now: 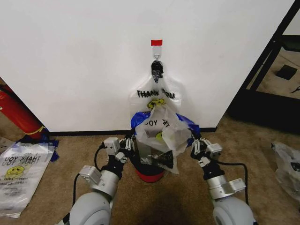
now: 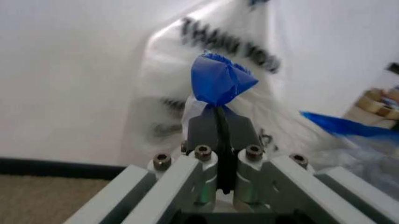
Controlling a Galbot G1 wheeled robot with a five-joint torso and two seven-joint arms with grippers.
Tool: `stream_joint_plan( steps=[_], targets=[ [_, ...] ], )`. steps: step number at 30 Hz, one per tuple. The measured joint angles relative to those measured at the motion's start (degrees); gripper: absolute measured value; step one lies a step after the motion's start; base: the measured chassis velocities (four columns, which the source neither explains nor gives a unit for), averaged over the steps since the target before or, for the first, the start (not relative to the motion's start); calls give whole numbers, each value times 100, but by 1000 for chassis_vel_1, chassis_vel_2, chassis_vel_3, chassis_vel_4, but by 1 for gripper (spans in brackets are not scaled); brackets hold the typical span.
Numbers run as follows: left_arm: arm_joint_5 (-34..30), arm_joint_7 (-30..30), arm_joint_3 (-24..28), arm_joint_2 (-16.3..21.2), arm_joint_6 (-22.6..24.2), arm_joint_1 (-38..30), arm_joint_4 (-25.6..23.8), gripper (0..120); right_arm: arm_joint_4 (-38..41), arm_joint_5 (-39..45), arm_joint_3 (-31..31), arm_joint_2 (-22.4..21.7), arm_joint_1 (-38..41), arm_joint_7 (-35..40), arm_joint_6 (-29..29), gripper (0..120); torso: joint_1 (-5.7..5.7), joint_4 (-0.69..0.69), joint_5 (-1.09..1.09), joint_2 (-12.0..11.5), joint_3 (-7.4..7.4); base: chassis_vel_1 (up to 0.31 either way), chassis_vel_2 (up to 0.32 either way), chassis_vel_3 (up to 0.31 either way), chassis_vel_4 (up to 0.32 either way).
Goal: Pick up the garbage bag from the wall and place it over the trash bin.
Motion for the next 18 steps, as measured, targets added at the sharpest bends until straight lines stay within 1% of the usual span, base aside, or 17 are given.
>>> stream_joint_plan(
  steps=[1, 2, 3, 4, 5, 7, 8, 10, 12, 13, 14, 15, 18],
  targets=[
    [27, 15, 3, -30, -90, -2, 160, 0, -157, -48, -55, 61, 56, -3, 68, 0, 0, 0, 1, 0, 0, 0, 0, 0, 0],
    [27, 15, 3, -30, -90, -2, 160, 0, -157, -48, -55, 61, 56, -3, 68, 0, 0, 0, 1, 0, 0, 0, 0, 0, 0],
    [38, 25, 17, -66, -184, -22, 323, 0, -305, -96, -98, 137, 121, -11, 140, 0, 0, 1, 0, 0, 0, 0, 0, 0, 0],
    [50, 34, 58, -135, -384, -122, 628, 0, -570, -157, -181, 323, 243, -26, 242, 0, 0, 1, -1, 0, 0, 0, 0, 0, 0],
    [47, 37, 65, -164, -506, -216, 809, 0, -692, -193, -238, 460, 311, -42, 308, 0, 0, -1, -1, 0, 0, 0, 0, 0, 0],
    [-53, 55, 31, -161, -634, -344, 926, 0, -776, -247, -308, 645, 363, -77, 366, 0, 0, 0, -1, 0, 0, 0, 0, 0, 0],
    [-53, 55, 31, -161, -634, -344, 926, 0, -776, -247, -308, 645, 363, -77, 366, 0, 0, 0, -1, 0, 0, 0, 0, 0, 0],
    [-171, 90, -12, -154, -818, -472, 1003, 0, -793, -348, -353, 822, 402, -107, 438, 0, 0, 0, 0, 0, 0, 0, 0, 0, 0],
    [-213, 115, 3, -192, -1002, -510, 1078, 0, -809, -508, -349, 908, 424, -138, 528, 0, 0, 0, 0, 0, 0, 0, 0, 0, 0],
    [-218, 122, 14, -209, -1052, -511, 1102, 0, -814, -542, -346, 920, 429, -146, 551, 0, 0, 0, 0, 0, 0, 0, 0, 0, 0],
    [-221, 141, 72, -282, -1230, -494, 1208, 0, -822, -642, -321, 943, 440, -178, 612, 0, 0, 0, -1, 0, 0, 0, 0, 0, 0],
    [-221, 141, 72, -282, -1230, -494, 1208, 0, -822, -642, -321, 943, 440, -178, 612, 0, 0, 0, -1, 0, 0, 0, 0, 0, 0],
    [-156, 195, 192, -361, -1482, -371, 1472, 0, -938, -825, -279, 899, 414, -257, 769, 0, 0, 0, -1, 0, 0, 0, 0, 0, 0]
  ],
)
